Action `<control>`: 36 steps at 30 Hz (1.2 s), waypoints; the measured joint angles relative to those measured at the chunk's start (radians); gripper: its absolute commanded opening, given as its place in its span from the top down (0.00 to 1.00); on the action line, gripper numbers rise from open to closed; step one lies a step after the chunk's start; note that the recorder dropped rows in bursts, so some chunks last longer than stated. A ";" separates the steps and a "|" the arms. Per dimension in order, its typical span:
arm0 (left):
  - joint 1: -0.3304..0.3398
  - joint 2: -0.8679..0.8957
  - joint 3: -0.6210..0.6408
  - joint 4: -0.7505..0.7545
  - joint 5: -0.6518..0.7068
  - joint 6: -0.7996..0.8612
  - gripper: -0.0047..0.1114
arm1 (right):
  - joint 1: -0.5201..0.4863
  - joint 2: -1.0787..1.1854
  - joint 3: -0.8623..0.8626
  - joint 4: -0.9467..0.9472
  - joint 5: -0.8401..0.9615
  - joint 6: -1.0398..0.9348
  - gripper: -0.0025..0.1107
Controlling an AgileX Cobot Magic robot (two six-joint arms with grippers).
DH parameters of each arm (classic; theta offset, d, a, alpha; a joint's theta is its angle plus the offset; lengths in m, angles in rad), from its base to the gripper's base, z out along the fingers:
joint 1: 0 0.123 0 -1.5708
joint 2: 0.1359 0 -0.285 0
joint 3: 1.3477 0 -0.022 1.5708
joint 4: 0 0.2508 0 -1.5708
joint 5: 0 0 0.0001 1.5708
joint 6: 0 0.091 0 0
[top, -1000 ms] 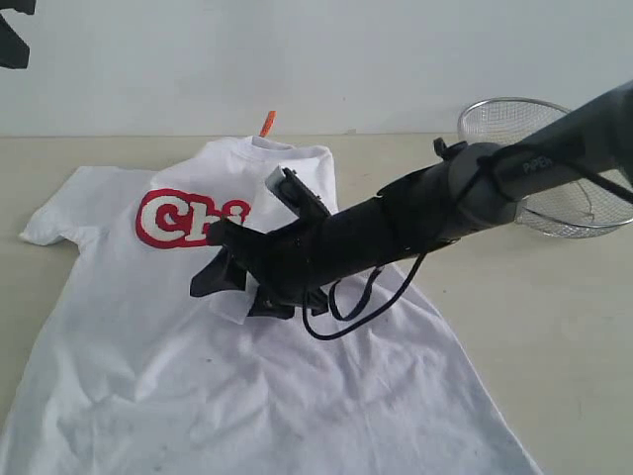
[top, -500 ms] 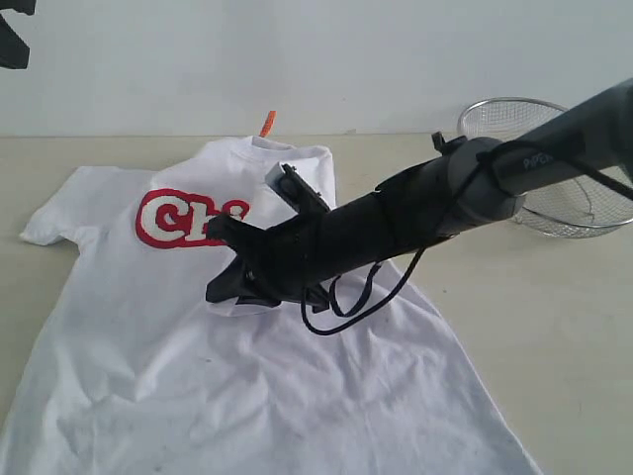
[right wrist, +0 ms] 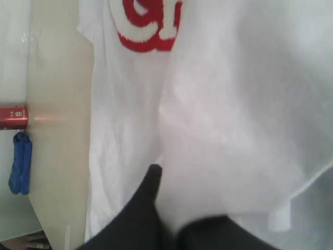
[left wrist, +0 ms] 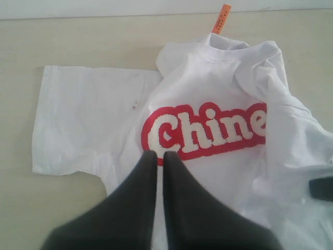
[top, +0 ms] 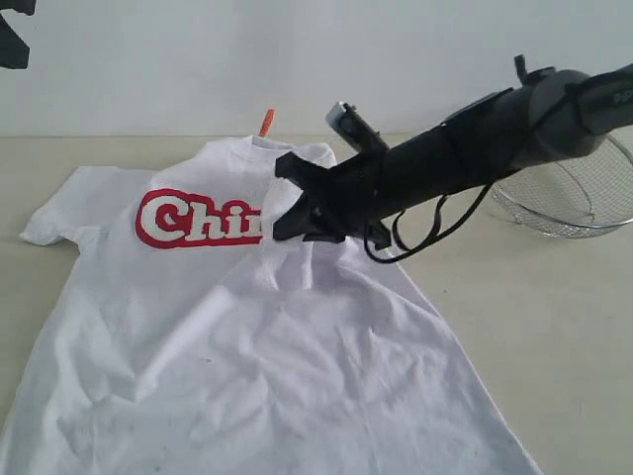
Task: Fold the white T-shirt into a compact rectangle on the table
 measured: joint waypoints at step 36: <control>0.000 0.000 0.000 0.000 0.019 0.005 0.92 | -0.261 0.252 -0.589 -0.626 0.022 0.445 0.98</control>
